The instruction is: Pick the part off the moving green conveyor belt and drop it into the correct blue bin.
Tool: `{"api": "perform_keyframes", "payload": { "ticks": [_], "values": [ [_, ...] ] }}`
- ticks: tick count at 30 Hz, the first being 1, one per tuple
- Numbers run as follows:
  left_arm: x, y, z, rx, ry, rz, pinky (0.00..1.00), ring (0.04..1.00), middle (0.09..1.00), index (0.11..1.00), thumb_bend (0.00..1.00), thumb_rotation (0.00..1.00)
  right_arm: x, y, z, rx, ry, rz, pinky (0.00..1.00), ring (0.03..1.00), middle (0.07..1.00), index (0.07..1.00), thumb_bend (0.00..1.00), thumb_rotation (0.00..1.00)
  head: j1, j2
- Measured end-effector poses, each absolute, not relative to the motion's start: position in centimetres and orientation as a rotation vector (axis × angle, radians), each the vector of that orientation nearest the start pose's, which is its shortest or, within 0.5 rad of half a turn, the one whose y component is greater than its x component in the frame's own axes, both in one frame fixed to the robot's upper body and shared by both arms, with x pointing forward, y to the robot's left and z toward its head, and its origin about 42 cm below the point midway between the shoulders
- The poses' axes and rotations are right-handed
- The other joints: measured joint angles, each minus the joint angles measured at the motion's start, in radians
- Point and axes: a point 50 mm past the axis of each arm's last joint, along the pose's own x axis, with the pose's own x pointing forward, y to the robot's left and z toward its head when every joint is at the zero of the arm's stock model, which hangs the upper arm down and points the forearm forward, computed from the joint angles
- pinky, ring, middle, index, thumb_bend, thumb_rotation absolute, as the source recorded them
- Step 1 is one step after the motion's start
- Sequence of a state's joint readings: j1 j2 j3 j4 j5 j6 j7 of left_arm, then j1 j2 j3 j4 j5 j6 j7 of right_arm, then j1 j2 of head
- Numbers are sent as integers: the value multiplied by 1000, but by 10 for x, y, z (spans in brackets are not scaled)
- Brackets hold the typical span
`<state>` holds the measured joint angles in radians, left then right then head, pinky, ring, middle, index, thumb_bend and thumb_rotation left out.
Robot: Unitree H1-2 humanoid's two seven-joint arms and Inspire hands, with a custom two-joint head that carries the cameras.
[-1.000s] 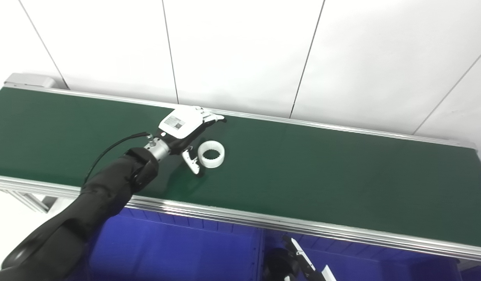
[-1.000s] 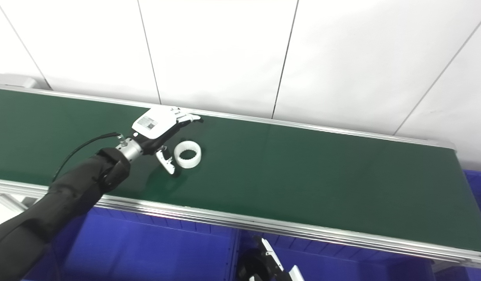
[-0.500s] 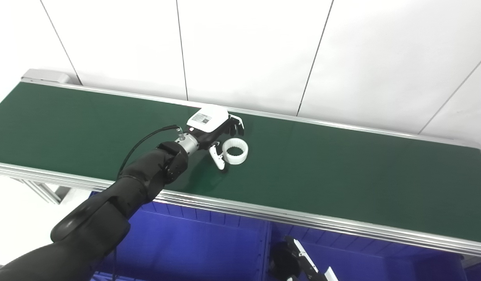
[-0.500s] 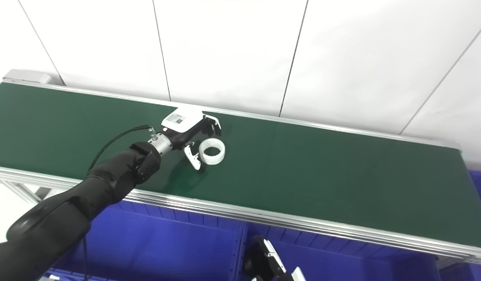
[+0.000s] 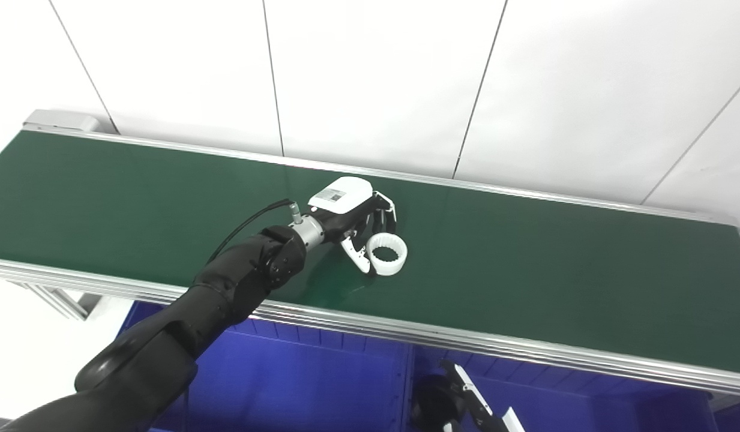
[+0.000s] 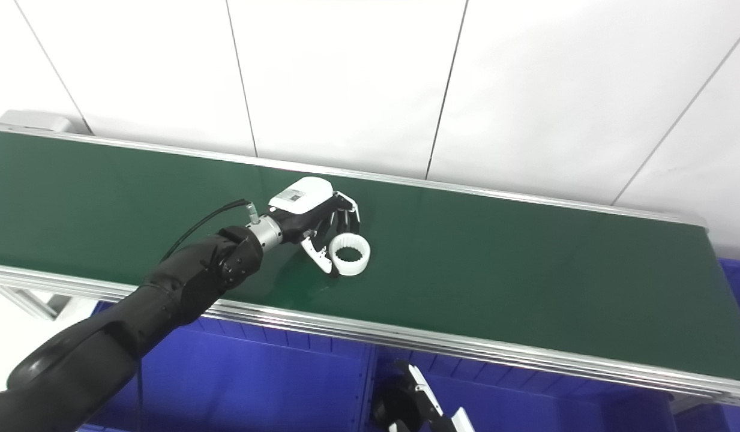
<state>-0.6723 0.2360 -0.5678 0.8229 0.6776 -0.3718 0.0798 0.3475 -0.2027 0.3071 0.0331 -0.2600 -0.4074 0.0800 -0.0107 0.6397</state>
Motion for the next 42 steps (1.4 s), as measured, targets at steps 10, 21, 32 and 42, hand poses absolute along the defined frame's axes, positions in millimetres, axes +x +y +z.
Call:
{"api": "perform_keyframes", "payload": {
  "ticks": [10, 21, 32, 42],
  "values": [
    [448, 156, 110, 1135, -311, -677, 211, 268, 454, 485, 525, 0, 138, -200, 32, -338, -17, 449, 933, 964, 980, 962, 411, 951, -2, 5],
    [431, 176, 118, 1102, -304, -660, 170, 226, 442, 487, 524, 0, 139, -201, 33, -340, -19, 449, 933, 964, 980, 962, 403, 948, 5, 8],
    [401, 217, 149, 1059, -366, -578, 186, 247, 441, 492, 523, 0, 141, -201, 33, -344, -22, 466, 938, 967, 983, 965, 398, 945, 11, 9],
    [362, 246, 151, 972, -370, -556, 206, 268, 444, 494, 523, 0, 142, -203, 34, -340, -22, 473, 937, 966, 983, 967, 410, 954, 15, 14]
  ]
}}
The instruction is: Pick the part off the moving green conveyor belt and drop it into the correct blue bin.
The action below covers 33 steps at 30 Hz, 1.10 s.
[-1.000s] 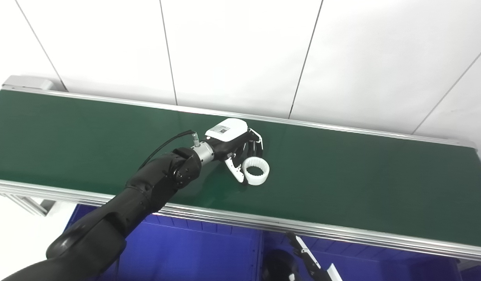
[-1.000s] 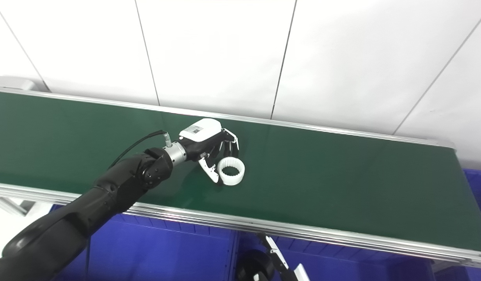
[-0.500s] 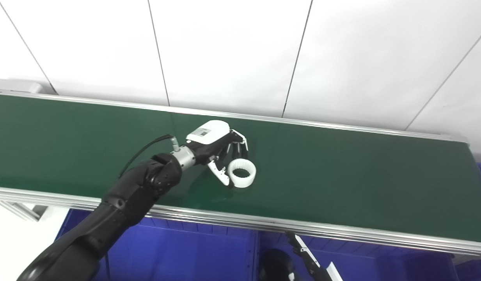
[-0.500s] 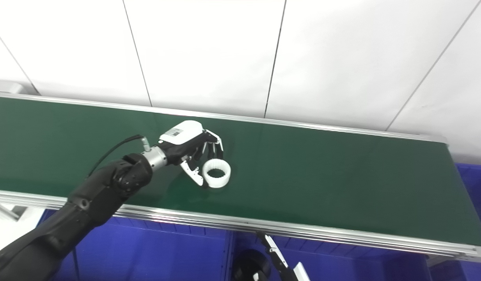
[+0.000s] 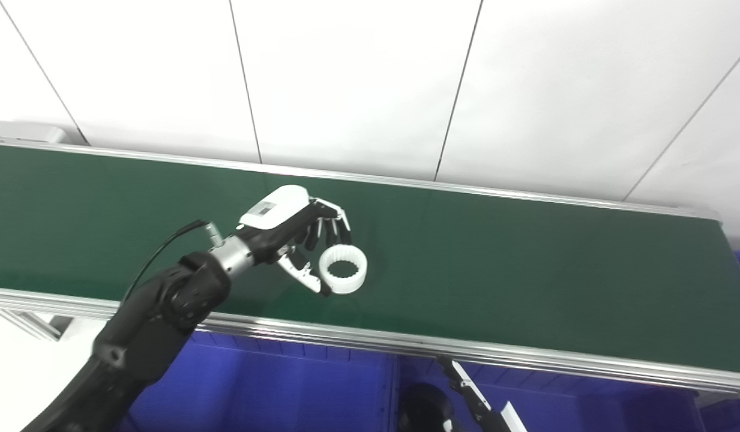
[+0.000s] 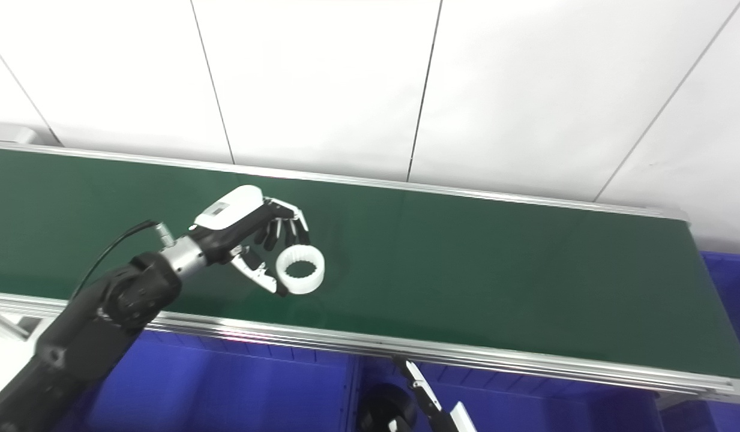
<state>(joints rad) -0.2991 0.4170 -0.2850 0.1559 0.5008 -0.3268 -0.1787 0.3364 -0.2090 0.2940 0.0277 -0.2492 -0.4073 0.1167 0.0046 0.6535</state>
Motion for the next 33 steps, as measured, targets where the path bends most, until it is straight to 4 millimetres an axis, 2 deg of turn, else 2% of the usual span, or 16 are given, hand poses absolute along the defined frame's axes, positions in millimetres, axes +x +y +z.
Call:
{"api": "perform_keyframes", "payload": {
  "ticks": [8, 10, 13, 16, 21, 24, 27, 33],
  "values": [
    [325, 267, 150, 933, -363, -542, 213, 272, 446, 495, 522, 0, 145, -203, 35, -338, -30, 476, 934, 965, 983, 965, 411, 947, 2, 3],
    [315, 271, 147, 928, -352, -542, 283, 314, 447, 496, 522, 0, 146, -203, 36, -339, -32, 476, 934, 965, 982, 964, 414, 951, 2, 8],
    [301, 278, 134, 912, -310, -551, 365, 410, 447, 503, 509, 0, 146, -203, 36, -339, -32, 477, 934, 964, 982, 964, 415, 956, 5, 8],
    [287, 282, 121, 899, -283, -566, 319, 416, 450, 516, 503, 0, 147, -203, 36, -339, -32, 479, 925, 961, 980, 963, 417, 941, 6, 11],
    [266, 288, 98, 885, -200, -584, 370, 427, 451, 510, 504, 0, 148, -203, 36, -334, -35, 477, 927, 962, 980, 962, 416, 952, 0, 12],
    [255, 286, 87, 881, -173, -597, 394, 431, 453, 509, 504, 0, 148, -203, 36, -335, -35, 477, 924, 959, 978, 960, 409, 942, 0, 12],
    [249, 283, 78, 875, -186, -592, 458, 443, 448, 507, 504, 0, 148, -203, 36, -335, -35, 478, 922, 961, 980, 961, 413, 941, 2, 14],
    [242, 277, 68, 903, -204, -597, 451, 440, 454, 509, 504, 0, 149, -204, 37, -336, -38, 475, 922, 962, 978, 957, 414, 946, -3, 15]
  ]
}}
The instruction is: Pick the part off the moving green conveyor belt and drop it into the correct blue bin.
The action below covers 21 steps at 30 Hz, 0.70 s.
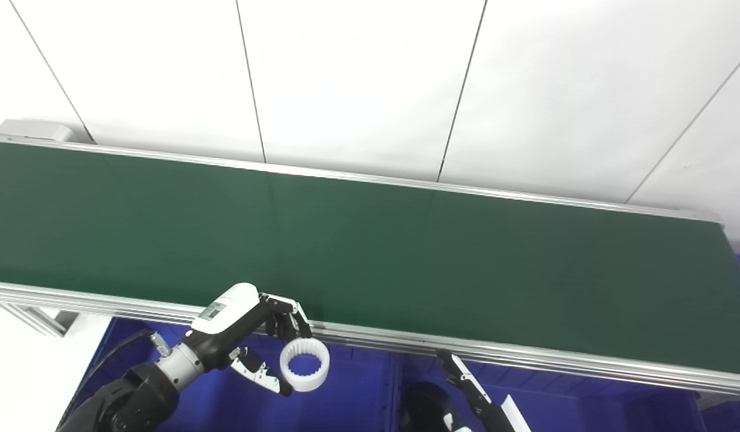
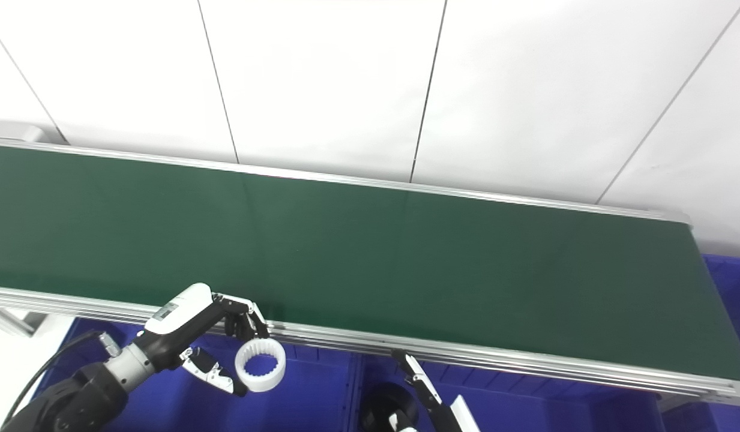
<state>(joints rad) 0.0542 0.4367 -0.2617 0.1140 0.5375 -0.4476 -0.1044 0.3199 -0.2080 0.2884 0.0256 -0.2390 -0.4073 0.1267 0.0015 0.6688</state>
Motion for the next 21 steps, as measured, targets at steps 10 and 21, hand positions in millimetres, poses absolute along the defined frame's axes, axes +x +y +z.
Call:
{"api": "perform_keyframes", "payload": {
  "ticks": [10, 21],
  "values": [
    [241, 270, 63, 926, -221, -606, 714, 701, 711, 735, 747, 321, 151, -204, 38, -326, -43, 470, 923, 965, 980, 956, 417, 929, 0, 3],
    [223, 274, 59, 776, -188, -615, 602, 626, 636, 497, 513, 89, 151, -204, 38, -327, -42, 469, 922, 965, 982, 960, 420, 938, -2, 14]
  ]
}}
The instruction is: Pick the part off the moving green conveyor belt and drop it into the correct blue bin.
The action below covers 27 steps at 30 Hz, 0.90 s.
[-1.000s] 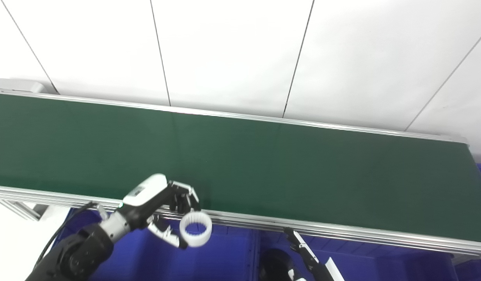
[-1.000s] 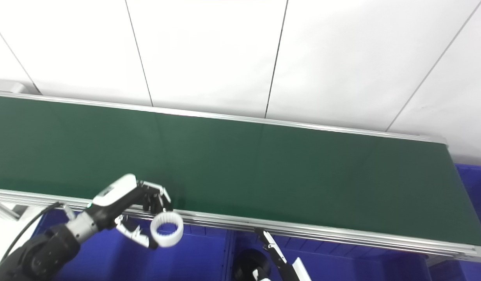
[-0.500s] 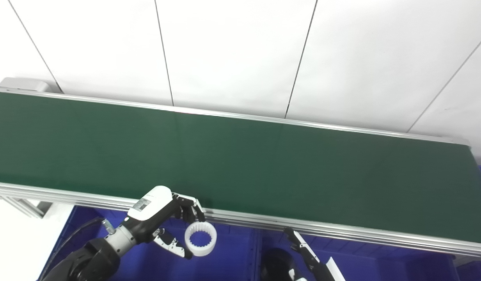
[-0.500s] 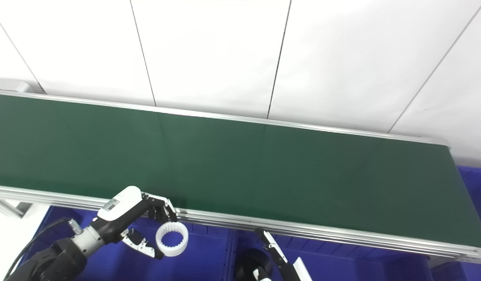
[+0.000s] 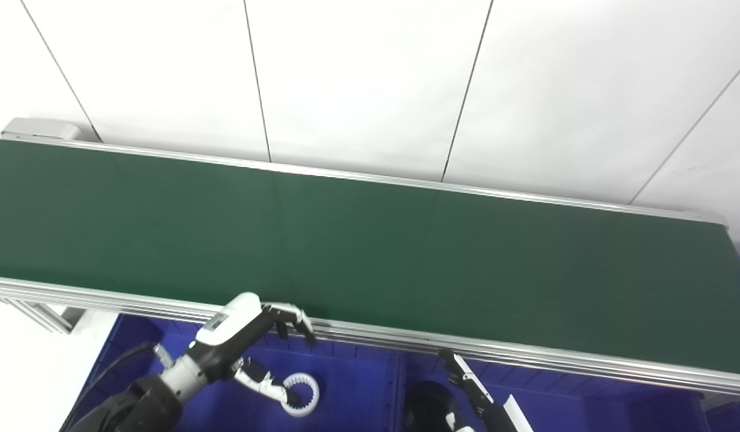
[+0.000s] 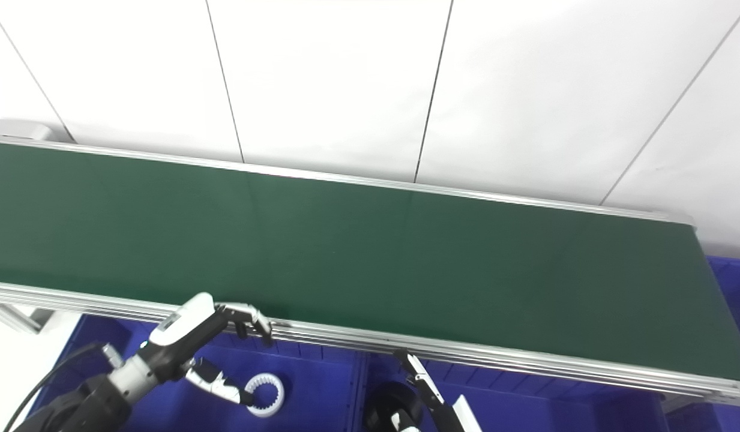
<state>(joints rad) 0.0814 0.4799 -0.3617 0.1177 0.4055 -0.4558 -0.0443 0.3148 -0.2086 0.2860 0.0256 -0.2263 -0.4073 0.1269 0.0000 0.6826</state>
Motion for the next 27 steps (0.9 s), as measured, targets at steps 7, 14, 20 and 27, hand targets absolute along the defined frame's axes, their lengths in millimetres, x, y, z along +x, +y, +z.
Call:
{"api": "perform_keyframes", "payload": {
  "ticks": [7, 14, 20, 27],
  "values": [
    [174, 246, 30, 497, -38, -705, 722, 752, 774, 698, 602, 322, 153, -202, 45, -326, -67, 467, 917, 962, 981, 956, 427, 955, -25, 38],
    [188, 252, 35, 234, -30, -550, 865, 929, 966, 947, 616, 652, 157, -199, 52, -336, -93, 476, 914, 959, 979, 959, 421, 971, -72, 101],
    [188, 246, 33, 148, -30, -563, 898, 940, 967, 954, 578, 676, 161, -194, 61, -337, -103, 482, 920, 957, 975, 963, 423, 977, -114, 138],
    [197, 256, 39, 187, -49, -565, 922, 960, 977, 963, 565, 680, 165, -193, 65, -344, -91, 489, 916, 953, 973, 965, 415, 977, -121, 150]
  ]
}}
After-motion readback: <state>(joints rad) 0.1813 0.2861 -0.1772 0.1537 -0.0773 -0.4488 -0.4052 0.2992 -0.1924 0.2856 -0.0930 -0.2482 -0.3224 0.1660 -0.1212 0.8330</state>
